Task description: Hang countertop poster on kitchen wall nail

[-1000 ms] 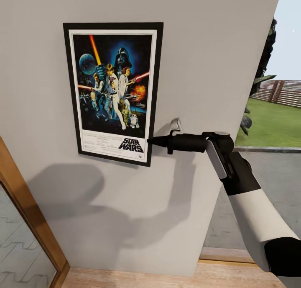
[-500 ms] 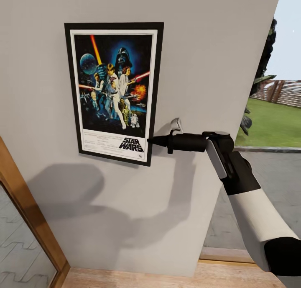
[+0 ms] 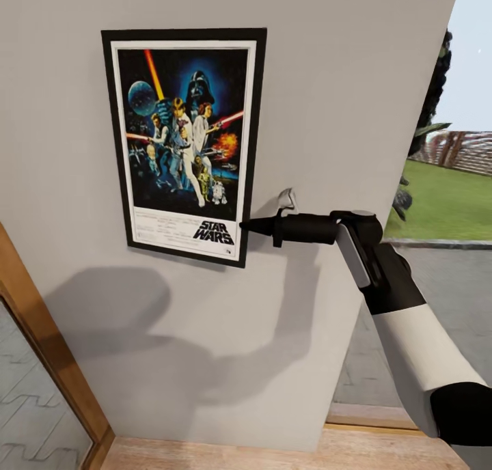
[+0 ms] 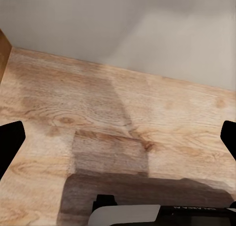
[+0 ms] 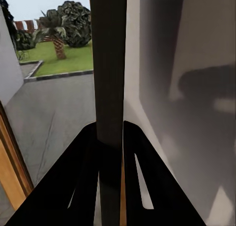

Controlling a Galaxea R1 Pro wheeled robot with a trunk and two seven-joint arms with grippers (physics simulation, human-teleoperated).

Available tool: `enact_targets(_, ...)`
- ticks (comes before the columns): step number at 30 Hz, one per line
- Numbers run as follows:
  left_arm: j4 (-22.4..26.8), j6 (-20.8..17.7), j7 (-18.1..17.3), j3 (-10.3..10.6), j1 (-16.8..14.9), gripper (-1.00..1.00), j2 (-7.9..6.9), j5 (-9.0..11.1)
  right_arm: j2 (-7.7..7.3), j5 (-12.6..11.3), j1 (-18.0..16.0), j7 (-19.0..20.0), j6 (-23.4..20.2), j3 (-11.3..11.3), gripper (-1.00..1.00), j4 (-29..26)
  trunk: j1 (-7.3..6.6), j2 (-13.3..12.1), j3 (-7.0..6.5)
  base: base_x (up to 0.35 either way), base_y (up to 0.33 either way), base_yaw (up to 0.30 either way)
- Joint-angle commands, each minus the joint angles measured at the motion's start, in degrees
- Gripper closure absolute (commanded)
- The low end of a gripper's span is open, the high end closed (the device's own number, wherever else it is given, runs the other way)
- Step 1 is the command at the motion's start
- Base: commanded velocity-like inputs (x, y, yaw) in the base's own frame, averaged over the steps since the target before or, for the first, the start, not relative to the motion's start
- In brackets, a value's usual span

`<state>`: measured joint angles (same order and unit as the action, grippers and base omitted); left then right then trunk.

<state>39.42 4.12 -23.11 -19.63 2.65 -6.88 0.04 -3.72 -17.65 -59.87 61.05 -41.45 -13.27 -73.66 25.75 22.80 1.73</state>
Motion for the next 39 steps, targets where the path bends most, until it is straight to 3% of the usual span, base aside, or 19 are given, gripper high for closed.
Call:
enact_targets(1,0.04,0.07,-0.3,-0.15,-0.02,-1.0,0.02,-0.01,-0.01,-0.45,-0.1,-0.04,-0.46,-0.08,1.0,0.0,0.04,0.12,0.12,0.0,0.0,0.0)
enact_targets(39,0.04,0.1,-0.35,-0.18,-0.02,-1.0,0.02,0.04,0.12,-0.54,-1.65,0.12,-0.48,-0.24,1.0,0.0,0.04,0.12,0.12,0.0,0.0,0.0)
